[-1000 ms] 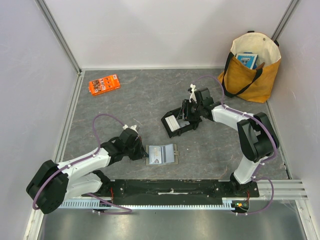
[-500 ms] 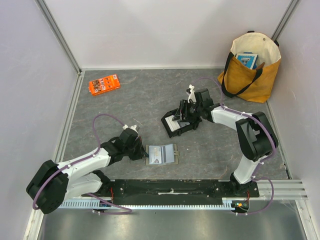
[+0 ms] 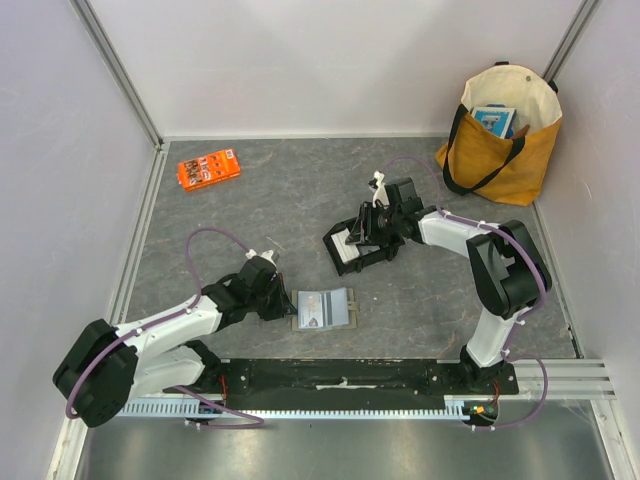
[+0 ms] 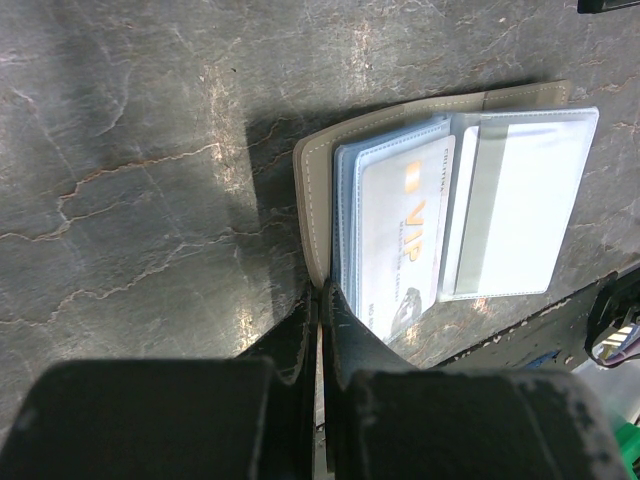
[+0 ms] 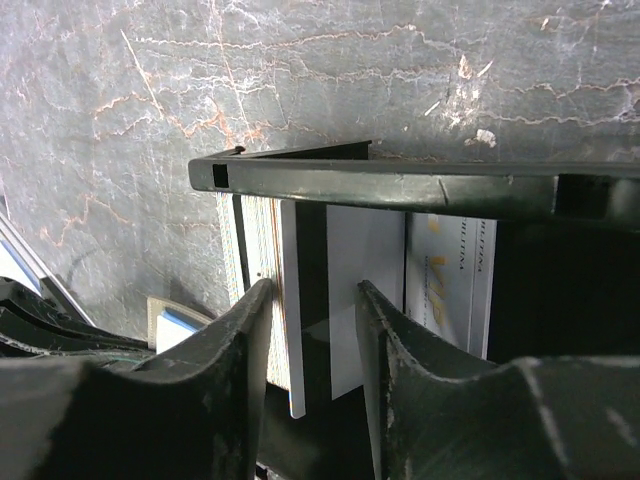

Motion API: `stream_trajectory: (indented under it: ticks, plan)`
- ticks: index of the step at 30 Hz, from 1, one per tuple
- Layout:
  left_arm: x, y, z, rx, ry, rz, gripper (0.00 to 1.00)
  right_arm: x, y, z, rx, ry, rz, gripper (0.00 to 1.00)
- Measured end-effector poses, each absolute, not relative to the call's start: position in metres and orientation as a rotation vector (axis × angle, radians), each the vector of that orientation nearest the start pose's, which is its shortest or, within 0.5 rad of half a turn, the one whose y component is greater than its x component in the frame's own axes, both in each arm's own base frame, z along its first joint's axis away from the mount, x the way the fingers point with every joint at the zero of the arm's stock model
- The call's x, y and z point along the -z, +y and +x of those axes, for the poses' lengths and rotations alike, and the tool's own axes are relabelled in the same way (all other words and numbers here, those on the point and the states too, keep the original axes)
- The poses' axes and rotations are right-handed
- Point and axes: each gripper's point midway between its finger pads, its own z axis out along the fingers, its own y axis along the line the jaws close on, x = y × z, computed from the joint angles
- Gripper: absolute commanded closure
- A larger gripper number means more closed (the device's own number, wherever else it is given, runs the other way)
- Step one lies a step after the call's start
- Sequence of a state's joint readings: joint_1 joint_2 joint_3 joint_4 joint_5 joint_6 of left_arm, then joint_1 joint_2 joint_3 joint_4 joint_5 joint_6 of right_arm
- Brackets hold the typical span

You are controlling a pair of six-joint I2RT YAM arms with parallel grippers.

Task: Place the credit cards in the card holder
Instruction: Pick up the credit card from the storage box.

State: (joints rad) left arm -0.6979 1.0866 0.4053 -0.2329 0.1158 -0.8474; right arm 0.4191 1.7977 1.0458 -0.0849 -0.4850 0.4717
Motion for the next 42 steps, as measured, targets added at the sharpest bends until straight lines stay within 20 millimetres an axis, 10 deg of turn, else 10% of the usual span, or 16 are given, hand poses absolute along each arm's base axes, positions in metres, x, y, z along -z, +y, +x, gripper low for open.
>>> stream_trajectory:
  ticks: [22,42]
  plan:
    - [-0.0286,-0.2022,0.1611,0.741,2.650,-0.145,0.98,-0.0654,0.2615,0.3422,-0.987,2.505,-0.181,0.57]
    - [-0.0288,-0.2023,0.1613,0.742,2.649,-0.145,0.98,-0.0576,0.2543,0.3415,-0.917,2.533,-0.175,0.37]
